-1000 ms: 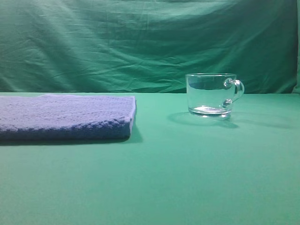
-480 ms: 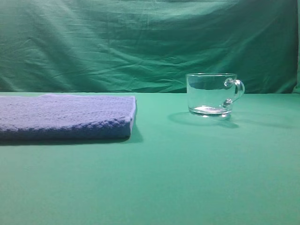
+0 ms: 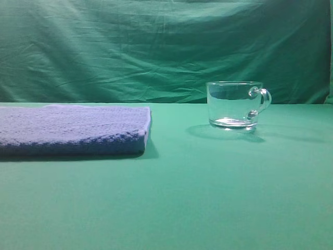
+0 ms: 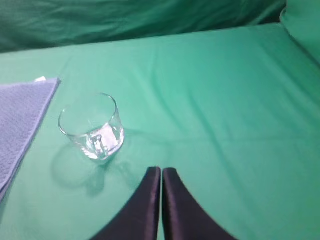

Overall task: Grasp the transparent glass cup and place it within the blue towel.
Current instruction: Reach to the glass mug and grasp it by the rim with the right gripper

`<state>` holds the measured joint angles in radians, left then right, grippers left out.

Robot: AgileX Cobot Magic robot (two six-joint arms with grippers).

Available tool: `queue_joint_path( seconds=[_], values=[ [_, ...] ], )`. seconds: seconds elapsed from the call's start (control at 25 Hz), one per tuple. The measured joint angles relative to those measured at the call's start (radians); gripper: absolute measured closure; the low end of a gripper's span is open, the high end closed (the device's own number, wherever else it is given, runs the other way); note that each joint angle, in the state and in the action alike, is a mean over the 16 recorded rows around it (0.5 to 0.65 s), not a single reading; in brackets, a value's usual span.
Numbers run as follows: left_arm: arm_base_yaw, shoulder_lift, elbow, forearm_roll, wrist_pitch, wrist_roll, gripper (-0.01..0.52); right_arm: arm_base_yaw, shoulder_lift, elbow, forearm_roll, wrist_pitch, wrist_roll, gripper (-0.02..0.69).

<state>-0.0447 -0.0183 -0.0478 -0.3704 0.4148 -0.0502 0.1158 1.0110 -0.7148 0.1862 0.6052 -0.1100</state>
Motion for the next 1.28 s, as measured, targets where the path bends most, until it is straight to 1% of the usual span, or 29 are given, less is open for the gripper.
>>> queue_joint_path(
  seconds=[0.08, 0.16, 0.36, 0.52, 0.64, 0.72, 0.8, 0.88, 1.04, 1.16, 1.28],
  values=[
    [0.000, 0.000, 0.000, 0.000, 0.000, 0.000, 0.514, 0.000, 0.088, -0.066, 0.022, 0.053, -0.046, 0.561],
    [0.000, 0.000, 0.000, 0.000, 0.000, 0.000, 0.514, 0.001, 0.168, -0.128, 0.053, 0.103, -0.103, 0.501],
    [0.000, 0.000, 0.000, 0.000, 0.000, 0.000, 0.514, 0.016, 0.333, -0.254, 0.142, 0.206, -0.276, 0.307],
    [0.000, 0.000, 0.000, 0.000, 0.000, 0.000, 0.514, 0.044, 0.434, -0.322, 0.213, 0.258, -0.406, 0.157],
    [0.000, 0.000, 0.000, 0.000, 0.000, 0.000, 0.514, 0.070, 0.499, -0.358, 0.252, 0.277, -0.481, 0.071],
    [0.000, 0.000, 0.000, 0.000, 0.000, 0.000, 0.514, 0.088, 0.541, -0.380, 0.267, 0.283, -0.514, 0.032],
    [0.000, 0.000, 0.000, 0.000, 0.000, 0.000, 0.514, 0.105, 0.583, -0.399, 0.272, 0.283, -0.536, 0.008],
    [0.000, 0.000, 0.000, 0.000, 0.000, 0.000, 0.514, 0.119, 0.625, -0.419, 0.271, 0.279, -0.547, -0.001],
    [0.000, 0.000, 0.000, 0.000, 0.000, 0.000, 0.514, 0.137, 0.714, -0.463, 0.261, 0.266, -0.557, 0.008],
    [0.000, 0.000, 0.000, 0.000, 0.000, 0.000, 0.514, 0.140, 0.779, -0.503, 0.250, 0.258, -0.563, 0.039],
    [0.000, 0.000, 0.000, 0.000, 0.000, 0.000, 0.514, 0.140, 0.838, -0.547, 0.239, 0.253, -0.569, 0.102]
  ],
)
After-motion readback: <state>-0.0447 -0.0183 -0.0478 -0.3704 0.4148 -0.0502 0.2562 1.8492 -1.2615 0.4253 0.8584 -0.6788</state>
